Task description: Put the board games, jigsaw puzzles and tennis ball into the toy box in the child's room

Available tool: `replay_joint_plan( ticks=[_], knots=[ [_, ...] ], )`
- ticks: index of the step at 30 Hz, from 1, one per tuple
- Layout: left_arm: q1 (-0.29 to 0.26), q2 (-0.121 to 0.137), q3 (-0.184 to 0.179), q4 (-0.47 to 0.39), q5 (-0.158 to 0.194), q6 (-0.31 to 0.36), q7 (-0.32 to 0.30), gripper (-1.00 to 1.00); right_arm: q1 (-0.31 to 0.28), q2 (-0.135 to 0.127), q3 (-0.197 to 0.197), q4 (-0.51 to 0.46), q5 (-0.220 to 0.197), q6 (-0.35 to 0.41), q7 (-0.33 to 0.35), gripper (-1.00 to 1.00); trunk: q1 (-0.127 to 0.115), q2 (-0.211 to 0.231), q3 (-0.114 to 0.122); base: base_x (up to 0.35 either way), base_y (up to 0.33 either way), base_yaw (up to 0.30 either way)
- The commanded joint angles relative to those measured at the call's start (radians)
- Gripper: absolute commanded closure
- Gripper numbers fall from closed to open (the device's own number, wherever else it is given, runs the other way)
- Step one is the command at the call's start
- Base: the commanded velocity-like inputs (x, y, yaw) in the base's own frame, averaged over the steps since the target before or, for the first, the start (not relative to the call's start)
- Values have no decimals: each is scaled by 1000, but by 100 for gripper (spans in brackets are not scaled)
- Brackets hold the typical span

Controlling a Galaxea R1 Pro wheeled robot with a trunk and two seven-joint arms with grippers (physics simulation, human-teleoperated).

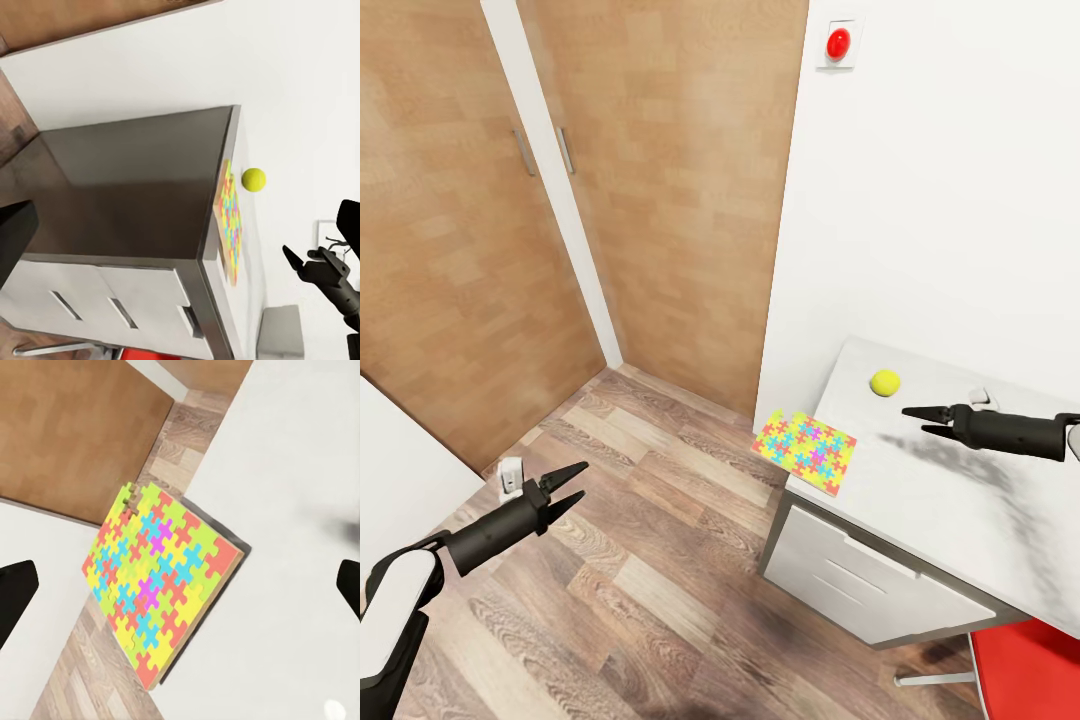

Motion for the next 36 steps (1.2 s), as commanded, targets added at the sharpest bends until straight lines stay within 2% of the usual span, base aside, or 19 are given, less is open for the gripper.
replay_joint_plan(
  ticks=[1,36],
  knots=[
    [-1,0,1,0,-5,5,-6,-100,-1,-1,1,0,3,2,6,-100,0,-1,-1,0,0,0],
    [-1,0,1,0,-5,5,-6,-100,-1,-1,1,0,3,2,6,-100,0,-1,-1,0,0,0]
  ],
)
